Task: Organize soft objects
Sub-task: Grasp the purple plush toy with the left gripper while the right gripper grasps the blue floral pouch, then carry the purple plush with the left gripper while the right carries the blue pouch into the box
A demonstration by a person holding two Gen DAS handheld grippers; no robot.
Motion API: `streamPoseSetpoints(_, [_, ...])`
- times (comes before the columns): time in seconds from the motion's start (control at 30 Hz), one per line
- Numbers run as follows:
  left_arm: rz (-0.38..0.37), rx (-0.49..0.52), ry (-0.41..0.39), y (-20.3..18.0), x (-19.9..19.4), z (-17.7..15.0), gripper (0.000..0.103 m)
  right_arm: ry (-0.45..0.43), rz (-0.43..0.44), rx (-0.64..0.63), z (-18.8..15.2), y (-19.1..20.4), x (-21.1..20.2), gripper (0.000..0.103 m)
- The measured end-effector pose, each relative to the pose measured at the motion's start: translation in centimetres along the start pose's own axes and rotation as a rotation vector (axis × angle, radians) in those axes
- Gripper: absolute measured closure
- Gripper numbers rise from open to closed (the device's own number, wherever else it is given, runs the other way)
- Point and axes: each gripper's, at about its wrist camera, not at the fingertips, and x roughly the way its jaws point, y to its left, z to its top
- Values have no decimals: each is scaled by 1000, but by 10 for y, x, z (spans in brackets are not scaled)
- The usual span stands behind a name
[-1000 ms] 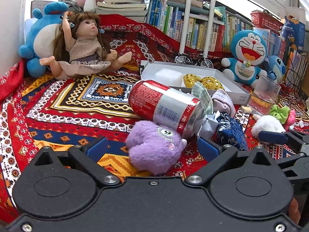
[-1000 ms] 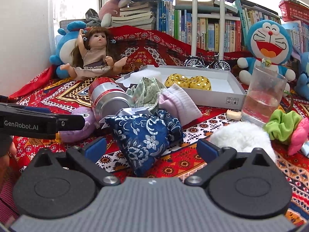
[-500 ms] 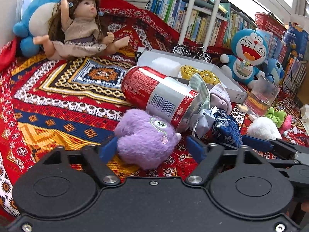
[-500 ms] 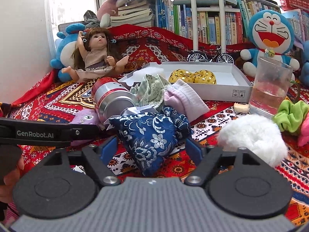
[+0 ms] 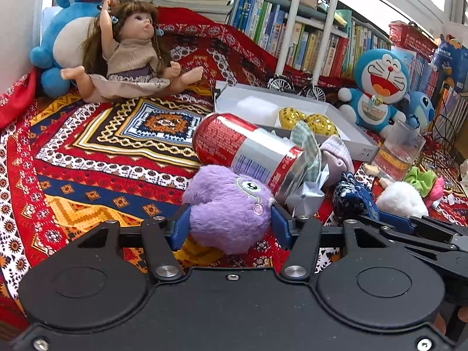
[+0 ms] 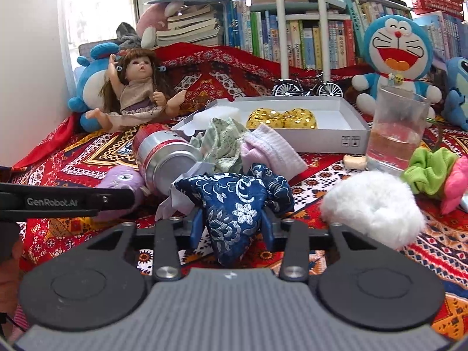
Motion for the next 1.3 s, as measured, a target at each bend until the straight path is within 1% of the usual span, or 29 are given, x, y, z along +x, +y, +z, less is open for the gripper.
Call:
streamPoseSetpoints(0.17, [12, -10, -24, 2, -9, 6, 48, -17, -13, 10, 2, -3, -7, 59])
streamPoseSetpoints(0.3, [5, 27, -44, 2, -15, 22, 48, -39, -40, -15, 10, -3, -13, 59])
streamPoseSetpoints(0.5, [-15, 40, -90, 4, -16, 63, 48, -86, -101, -46, 41, -13, -14, 59])
streamPoseSetpoints(0.6, [-33, 43, -104, 2, -10, 85, 48, -102, -101, -25, 62, -26, -10, 59])
streamPoseSetpoints(0.73, [-32, 66, -127, -5, -1, 106, 48, -111, -111, 17, 87, -44, -3, 59])
streamPoseSetpoints(0.83, [-46, 66, -113, -9, 11, 116, 48, -108, -119, 40, 96, -54, 0, 59])
streamPoseSetpoints(1.0, [-64, 80, -74, -18, 36, 135, 48, -78, -119, 69, 112, -67, 14, 59])
streamPoseSetpoints(1.13, [-73, 75, -30, -23, 65, 159, 48, -31, -112, 99, 136, -77, 33, 59])
streamPoseSetpoints(1.2, [-64, 66, -12, -25, 81, 169, 48, -4, -112, 124, 148, -83, 46, 59])
streamPoseSetpoints(1.3, [-60, 65, 29, -29, 107, 183, 48, 38, -115, 162, 158, -92, 65, 59])
